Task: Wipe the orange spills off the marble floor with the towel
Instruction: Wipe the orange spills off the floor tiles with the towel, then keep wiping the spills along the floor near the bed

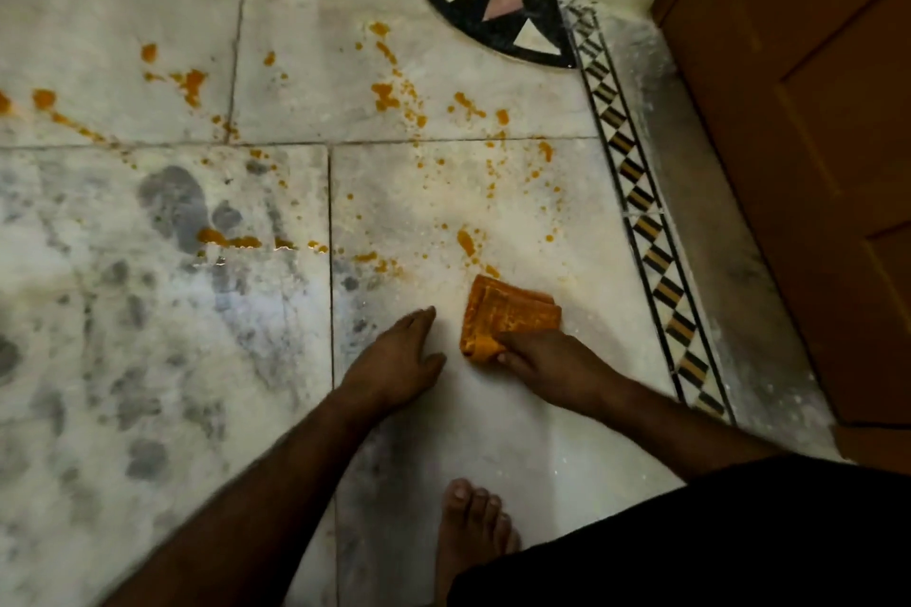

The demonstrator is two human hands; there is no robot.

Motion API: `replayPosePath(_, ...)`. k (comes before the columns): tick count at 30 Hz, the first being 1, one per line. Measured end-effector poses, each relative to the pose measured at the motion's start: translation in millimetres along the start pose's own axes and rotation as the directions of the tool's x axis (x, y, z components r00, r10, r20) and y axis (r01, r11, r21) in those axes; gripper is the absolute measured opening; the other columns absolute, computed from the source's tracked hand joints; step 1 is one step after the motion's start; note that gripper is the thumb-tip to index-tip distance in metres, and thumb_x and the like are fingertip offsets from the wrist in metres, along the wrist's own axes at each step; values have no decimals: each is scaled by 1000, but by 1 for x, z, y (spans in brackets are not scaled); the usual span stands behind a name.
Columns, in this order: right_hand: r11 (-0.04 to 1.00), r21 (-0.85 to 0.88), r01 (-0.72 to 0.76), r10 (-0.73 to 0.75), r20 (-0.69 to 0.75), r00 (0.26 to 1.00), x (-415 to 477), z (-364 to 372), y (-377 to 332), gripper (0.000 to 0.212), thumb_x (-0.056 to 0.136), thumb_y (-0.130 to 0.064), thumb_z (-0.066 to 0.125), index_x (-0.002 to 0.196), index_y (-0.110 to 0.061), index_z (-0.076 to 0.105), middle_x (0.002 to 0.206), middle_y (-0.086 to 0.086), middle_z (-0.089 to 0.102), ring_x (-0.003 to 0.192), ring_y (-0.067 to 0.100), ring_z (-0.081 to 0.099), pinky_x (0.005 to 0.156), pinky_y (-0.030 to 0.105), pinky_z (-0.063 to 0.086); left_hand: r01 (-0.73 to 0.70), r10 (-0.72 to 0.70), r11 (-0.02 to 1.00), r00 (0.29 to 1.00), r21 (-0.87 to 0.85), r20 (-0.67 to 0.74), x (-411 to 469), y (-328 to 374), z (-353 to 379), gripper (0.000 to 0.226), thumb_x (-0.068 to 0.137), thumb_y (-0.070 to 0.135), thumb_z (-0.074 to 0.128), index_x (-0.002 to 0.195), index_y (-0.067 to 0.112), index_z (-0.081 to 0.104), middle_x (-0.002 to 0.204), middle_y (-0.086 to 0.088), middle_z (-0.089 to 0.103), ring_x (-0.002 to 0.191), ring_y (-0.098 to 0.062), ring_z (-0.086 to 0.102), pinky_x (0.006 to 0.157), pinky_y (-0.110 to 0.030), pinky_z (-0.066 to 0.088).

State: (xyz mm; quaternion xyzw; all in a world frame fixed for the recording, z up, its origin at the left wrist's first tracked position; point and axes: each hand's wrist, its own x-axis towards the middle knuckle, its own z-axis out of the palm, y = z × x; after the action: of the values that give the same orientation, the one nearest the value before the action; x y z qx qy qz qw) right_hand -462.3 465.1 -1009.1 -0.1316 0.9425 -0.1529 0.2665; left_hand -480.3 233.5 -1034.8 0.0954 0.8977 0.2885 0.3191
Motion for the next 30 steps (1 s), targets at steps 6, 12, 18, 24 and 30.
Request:
replayPosePath(6, 872, 489, 1, 90, -162, 983, -20, -34, -19, 36, 103, -24, 58, 137, -36, 59, 139, -15, 57, 129, 1, 51, 98, 5, 36, 441, -204, 201, 892, -875, 403, 4, 47, 5, 61, 95, 61, 50, 131, 12, 53, 135, -21, 57, 116, -41, 62, 97, -54, 53)
replayPosePath(12, 910, 407, 76, -59, -54, 997, -32, -43, -44, 38, 98, -33, 66, 135, -24, 65, 132, -14, 63, 111, -10, 57, 101, 9, 41, 384, 33, -282, 920, -880, 391, 1, 62, -13, 76, 97, 65, 37, 120, -2, 66, 108, -27, 72, 88, -39, 74, 71, -49, 62)
replayPosePath(18, 667, 723, -182, 487, -238, 840, -14, -56, -23, 33, 90, -38, 74, 115, -17, 74, 107, -2, 76, 99, 17, 70, 90, 38, 57, 279, 36, -333, 958, -901, 283, 2, 56, -38, 78, 91, 71, 42, 126, 5, 64, 129, -28, 64, 113, -45, 65, 96, -59, 46)
replayPosePath(24, 344, 935, -83, 518, -115, 848, 3, -50, -37, 21, 84, -14, 81, 103, -7, 75, 84, 7, 76, 64, 8, 68, 55, 21, 48, 286, 88, -298, 958, -911, 272, 0, 46, -49, 87, 86, 78, 40, 134, 8, 58, 131, -27, 63, 116, -46, 64, 94, -61, 52)
replayPosePath(30, 233, 955, 184, 203, -233, 951, 0, -74, -51, 30, 81, -4, 75, 107, 8, 65, 98, 15, 74, 94, 23, 69, 83, 34, 57, 263, 143, -369, 964, -891, 226, 0, 37, -57, 94, 84, 82, 39, 140, 8, 53, 136, -28, 59, 120, -48, 60, 95, -67, 48)
